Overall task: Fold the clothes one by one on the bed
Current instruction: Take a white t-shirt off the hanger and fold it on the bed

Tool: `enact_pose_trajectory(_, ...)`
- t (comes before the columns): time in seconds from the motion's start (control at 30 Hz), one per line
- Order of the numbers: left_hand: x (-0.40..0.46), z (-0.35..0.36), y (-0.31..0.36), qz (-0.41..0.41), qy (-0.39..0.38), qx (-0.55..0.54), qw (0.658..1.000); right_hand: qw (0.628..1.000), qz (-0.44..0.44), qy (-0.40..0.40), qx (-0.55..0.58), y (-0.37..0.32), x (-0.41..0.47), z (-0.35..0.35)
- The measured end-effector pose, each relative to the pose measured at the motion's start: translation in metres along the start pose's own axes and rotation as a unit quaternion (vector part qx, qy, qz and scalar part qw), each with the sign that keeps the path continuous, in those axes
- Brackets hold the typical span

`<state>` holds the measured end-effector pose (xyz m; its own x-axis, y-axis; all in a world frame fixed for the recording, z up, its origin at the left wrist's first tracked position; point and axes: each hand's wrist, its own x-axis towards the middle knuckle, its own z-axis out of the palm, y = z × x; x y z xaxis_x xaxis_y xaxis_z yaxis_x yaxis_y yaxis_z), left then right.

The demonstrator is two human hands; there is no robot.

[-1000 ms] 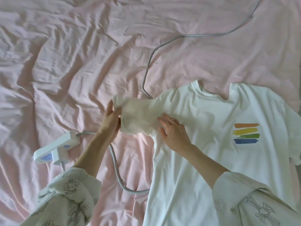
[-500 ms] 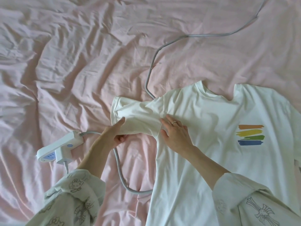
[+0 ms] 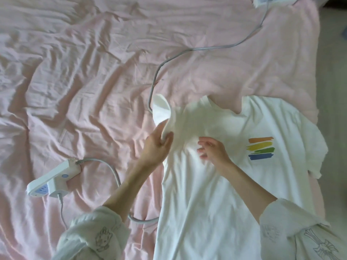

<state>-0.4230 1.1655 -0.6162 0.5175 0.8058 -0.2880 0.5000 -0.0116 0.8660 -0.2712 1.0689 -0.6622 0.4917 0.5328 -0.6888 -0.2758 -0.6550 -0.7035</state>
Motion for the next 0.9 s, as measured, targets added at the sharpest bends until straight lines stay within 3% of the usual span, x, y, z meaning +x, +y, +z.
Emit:
enact_pose_trajectory(0.07, 0.004, 0.035, 0.003, -0.045, -0.139, 0.119, 0.982, 0.999, -0.004, 0.047, 0.022, 0.003, -0.005, -0.037)
enact_pose_trajectory(0.1, 0.006, 0.05, 0.005, -0.065, -0.161, 0.158, 0.972, 0.997, -0.011, 0.069, 0.023, 0.004, -0.008, -0.057)
enact_pose_trajectory(0.17, 0.007, 0.078, 0.005, -0.069, -0.147, 0.196, 0.967, 0.991, -0.031, 0.134, 0.007, 0.007, -0.011, -0.101)
enact_pose_trajectory(0.27, 0.008, 0.117, 0.017, -0.001, -0.106, 0.258, 0.96, 0.96, -0.046, 0.266, -0.075, 0.022, -0.008, -0.175)
enact_pose_trajectory(0.4, 0.012, 0.162, 0.032, 0.054, -0.132, 0.327, 0.934, 0.901, 0.06, 0.415, -0.11, 0.048, -0.006, -0.243)
enact_pose_trajectory(0.47, 0.013, 0.187, 0.04, 0.092, -0.147, 0.356, 0.918, 0.908, 0.125, 0.399, -0.023, 0.069, -0.002, -0.265)
enact_pose_trajectory(0.53, 0.014, 0.213, 0.046, 0.131, -0.165, 0.375, 0.903, 0.906, 0.192, 0.344, 0.155, 0.086, -0.001, -0.277)
enact_pose_trajectory(0.7, 0.014, 0.256, 0.045, 0.12, -0.206, 0.402, 0.884, 0.842, 0.208, 0.199, 0.457, 0.085, 0.007, -0.295)
enact_pose_trajectory(0.8, 0.012, 0.264, 0.041, 0.092, -0.207, 0.413, 0.882, 0.835, 0.219, 0.155, 0.48, 0.088, 0.014, -0.308)
enact_pose_trajectory(0.9, 0.012, 0.263, 0.042, 0.085, -0.207, 0.421, 0.879, 0.828, 0.214, 0.199, 0.479, 0.094, 0.018, -0.324)
